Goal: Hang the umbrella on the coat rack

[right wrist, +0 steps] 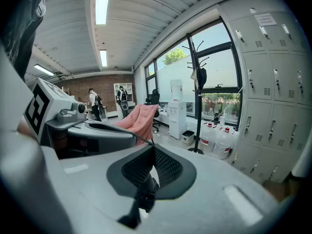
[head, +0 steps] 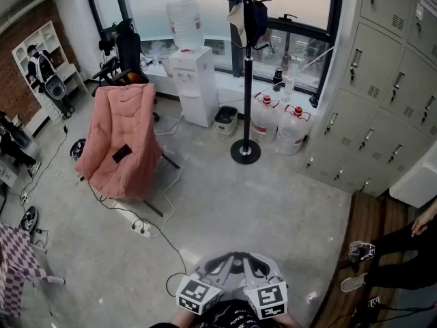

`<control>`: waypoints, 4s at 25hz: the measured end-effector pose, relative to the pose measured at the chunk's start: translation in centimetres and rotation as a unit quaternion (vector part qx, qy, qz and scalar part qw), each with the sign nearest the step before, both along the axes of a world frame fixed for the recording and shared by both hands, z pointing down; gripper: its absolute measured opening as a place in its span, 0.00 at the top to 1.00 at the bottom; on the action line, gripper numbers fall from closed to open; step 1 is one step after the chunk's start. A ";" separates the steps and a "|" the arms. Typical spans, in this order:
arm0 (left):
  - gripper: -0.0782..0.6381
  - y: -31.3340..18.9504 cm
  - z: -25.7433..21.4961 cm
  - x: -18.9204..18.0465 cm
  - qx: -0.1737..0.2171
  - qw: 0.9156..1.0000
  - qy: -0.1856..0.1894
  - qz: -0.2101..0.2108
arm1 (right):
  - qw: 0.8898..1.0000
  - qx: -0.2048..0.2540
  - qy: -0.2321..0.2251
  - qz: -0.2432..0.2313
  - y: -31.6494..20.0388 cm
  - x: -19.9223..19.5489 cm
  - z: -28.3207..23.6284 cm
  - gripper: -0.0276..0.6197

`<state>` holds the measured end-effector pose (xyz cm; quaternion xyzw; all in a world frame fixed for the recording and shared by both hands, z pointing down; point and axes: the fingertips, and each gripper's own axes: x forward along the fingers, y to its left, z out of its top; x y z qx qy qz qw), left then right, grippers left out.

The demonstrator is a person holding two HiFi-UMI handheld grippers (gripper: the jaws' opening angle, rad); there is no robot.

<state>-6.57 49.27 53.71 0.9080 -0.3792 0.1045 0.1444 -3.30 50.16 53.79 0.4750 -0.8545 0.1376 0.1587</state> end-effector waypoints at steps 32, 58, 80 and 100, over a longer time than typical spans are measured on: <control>0.88 -8.8 -1.5 -11.7 0.066 0.994 -0.026 0.085 | 0.997 0.029 0.033 0.063 -9.3 -11.9 -1.5 0.95; 0.88 -23.9 -0.8 -1.4 0.047 0.997 -0.046 0.041 | 0.999 0.026 0.040 0.017 -24.2 -1.8 -1.3 0.95; 0.88 -27.8 -0.7 4.7 0.050 0.996 -0.053 0.044 | 0.999 0.026 0.032 0.009 -28.0 3.4 -1.0 0.95; 0.88 -36.4 0.2 4.7 0.036 0.996 -0.052 0.064 | 0.999 0.006 0.031 0.034 -36.0 3.2 -0.1 0.95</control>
